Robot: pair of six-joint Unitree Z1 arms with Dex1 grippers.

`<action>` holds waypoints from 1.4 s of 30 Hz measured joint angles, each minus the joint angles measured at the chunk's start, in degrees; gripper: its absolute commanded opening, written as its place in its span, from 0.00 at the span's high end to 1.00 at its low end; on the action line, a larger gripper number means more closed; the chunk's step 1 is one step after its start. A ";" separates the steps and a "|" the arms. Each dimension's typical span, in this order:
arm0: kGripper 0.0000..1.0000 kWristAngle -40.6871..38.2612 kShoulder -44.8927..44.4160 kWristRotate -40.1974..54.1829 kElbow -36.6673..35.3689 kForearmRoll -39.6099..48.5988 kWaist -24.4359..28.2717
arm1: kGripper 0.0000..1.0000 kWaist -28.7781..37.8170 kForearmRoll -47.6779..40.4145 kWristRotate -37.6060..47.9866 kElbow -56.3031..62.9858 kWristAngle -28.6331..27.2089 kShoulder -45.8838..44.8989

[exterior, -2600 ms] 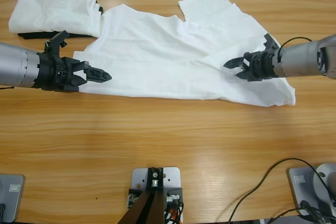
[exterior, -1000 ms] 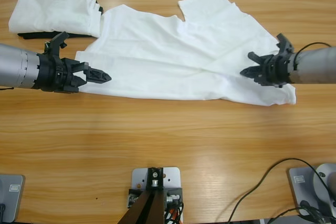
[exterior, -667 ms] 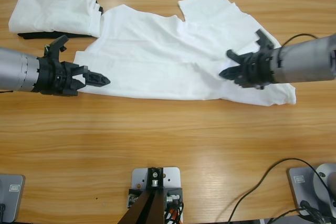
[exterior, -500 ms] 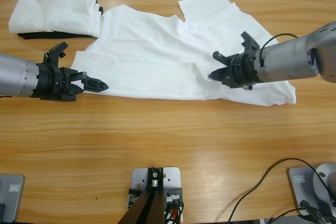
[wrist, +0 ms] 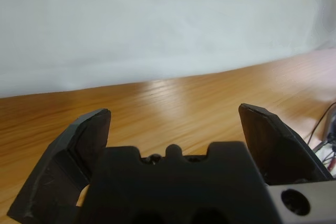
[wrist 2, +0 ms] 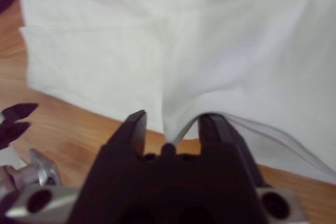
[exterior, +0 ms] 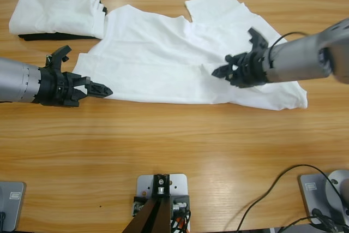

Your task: Fold clothes

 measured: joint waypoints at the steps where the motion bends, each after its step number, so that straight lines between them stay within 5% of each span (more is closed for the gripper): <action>1: 0.04 0.00 0.00 0.00 0.00 0.00 -0.14 | 0.15 0.11 4.29 -1.17 -1.32 -2.07 -2.50; 3: 0.04 0.00 0.01 0.00 0.00 0.00 -0.45 | 0.21 0.15 14.16 -1.07 -3.48 -7.40 -8.42; 4: 0.04 0.00 0.02 0.00 0.00 -0.05 -0.61 | 0.45 0.16 16.92 -0.09 -3.71 -8.91 -11.14; 5: 0.04 0.00 0.05 0.00 0.00 -0.11 -0.78 | 0.85 0.17 18.77 1.20 -3.68 -9.93 -13.33; 6: 0.04 0.00 0.08 0.00 0.00 -0.26 -0.95 | 1.00 0.17 20.05 2.65 -3.65 -10.57 -15.07; 15: 0.11 0.00 0.10 0.00 -0.57 -0.48 -3.54 | 1.00 -0.38 16.68 -4.05 -0.81 -11.06 -13.76; 30: 0.11 -0.01 5.00 -1.69 -8.82 -0.47 -7.63 | 1.00 -12.03 -4.48 -11.31 9.07 -0.33 -0.89; 42: 0.11 -0.01 10.20 -2.72 -12.17 -0.47 -7.66 | 1.00 -18.57 -7.89 -15.18 9.16 -3.03 4.41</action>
